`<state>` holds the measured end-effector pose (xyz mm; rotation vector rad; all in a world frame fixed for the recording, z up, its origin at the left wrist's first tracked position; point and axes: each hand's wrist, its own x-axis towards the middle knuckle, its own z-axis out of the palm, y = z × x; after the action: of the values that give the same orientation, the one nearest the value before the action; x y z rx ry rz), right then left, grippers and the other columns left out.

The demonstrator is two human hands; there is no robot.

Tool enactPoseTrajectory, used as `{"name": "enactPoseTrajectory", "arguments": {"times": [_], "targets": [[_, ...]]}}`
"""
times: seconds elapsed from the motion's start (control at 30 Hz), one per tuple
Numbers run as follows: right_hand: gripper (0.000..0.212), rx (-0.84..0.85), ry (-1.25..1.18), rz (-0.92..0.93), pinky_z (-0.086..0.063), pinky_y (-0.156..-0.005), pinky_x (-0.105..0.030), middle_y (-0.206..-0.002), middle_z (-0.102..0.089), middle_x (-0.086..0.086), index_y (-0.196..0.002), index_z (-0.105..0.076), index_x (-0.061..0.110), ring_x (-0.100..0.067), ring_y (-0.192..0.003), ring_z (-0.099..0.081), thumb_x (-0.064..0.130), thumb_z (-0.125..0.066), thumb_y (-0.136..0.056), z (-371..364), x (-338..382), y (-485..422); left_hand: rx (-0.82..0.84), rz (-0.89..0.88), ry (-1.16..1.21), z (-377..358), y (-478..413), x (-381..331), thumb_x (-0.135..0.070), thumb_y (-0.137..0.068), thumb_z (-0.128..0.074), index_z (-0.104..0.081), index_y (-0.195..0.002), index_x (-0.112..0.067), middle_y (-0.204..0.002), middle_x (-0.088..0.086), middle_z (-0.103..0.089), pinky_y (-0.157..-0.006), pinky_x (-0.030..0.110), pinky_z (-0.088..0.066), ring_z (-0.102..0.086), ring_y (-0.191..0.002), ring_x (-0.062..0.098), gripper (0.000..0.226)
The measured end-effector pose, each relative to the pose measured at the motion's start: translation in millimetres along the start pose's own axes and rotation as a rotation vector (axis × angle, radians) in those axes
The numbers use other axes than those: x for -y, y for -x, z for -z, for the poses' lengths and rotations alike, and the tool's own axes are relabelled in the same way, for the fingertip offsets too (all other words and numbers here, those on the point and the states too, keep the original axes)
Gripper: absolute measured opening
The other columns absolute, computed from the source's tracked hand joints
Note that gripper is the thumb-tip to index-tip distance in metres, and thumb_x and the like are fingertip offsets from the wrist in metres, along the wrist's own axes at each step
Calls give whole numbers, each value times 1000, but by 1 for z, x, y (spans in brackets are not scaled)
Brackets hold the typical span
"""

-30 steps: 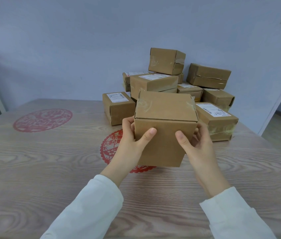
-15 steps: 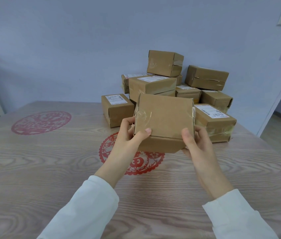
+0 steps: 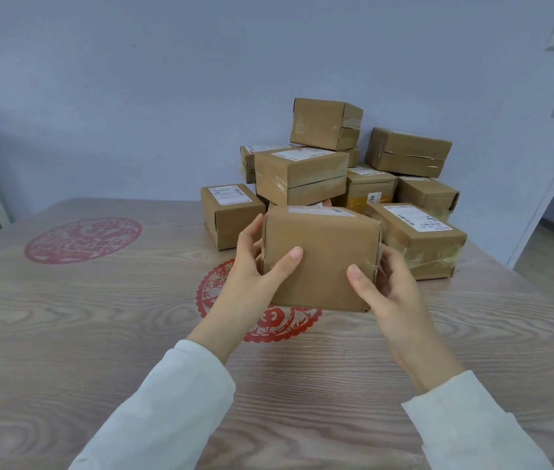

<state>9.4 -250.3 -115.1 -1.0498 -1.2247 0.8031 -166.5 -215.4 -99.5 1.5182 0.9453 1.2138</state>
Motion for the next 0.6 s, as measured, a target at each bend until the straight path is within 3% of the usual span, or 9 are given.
{"name": "enactPoseTrajectory", "arguments": {"times": [0.1,0.23,0.43,0.57,0.6], "targets": [[71,0,6,0,-51,-81,-14,-120,-59,9,-130,-45,17,1,-109,-57,38,-64,-65,0,-1,0,26,6,0,2,1,1,-52,-65,-62,-26,-145,-31,-133,-10,-50,-90,21,-51,-53,-118,8,90],[74,-41,-26,14,-49,-78,-8,-125,-56,9,-136,-42,20,2,-111,-55,42,-61,-68,-2,-3,-1,86,5,-36,3,2,2,-53,-62,-66,-23,-146,-30,-140,-8,-46,-101,36,-48,-51,-124,11,97],[81,-2,35,39,-50,-82,-12,-129,-56,8,-139,-41,19,-3,-118,-53,45,-64,-66,-2,-6,1,33,12,18,4,0,3,-47,-66,-64,-29,-139,-28,-133,-10,-50,-100,39,-49,-53,-120,8,83],[70,1,57,55,-48,-86,-12,-119,-46,42,-132,-32,53,11,-114,-50,44,-62,-69,-2,-3,4,66,-32,-34,5,-1,6,-47,-67,-67,-33,-133,-36,-134,-13,-50,-96,25,-50,-52,-119,0,75],[61,17,87,61,-49,-89,-17,-121,-46,40,-126,-36,56,9,-114,-50,44,-60,-71,-3,-3,4,66,-49,-53,6,-2,4,-46,-68,-68,-34,-133,-37,-133,-15,-50,-92,18,-50,-52,-117,-3,74]]}}
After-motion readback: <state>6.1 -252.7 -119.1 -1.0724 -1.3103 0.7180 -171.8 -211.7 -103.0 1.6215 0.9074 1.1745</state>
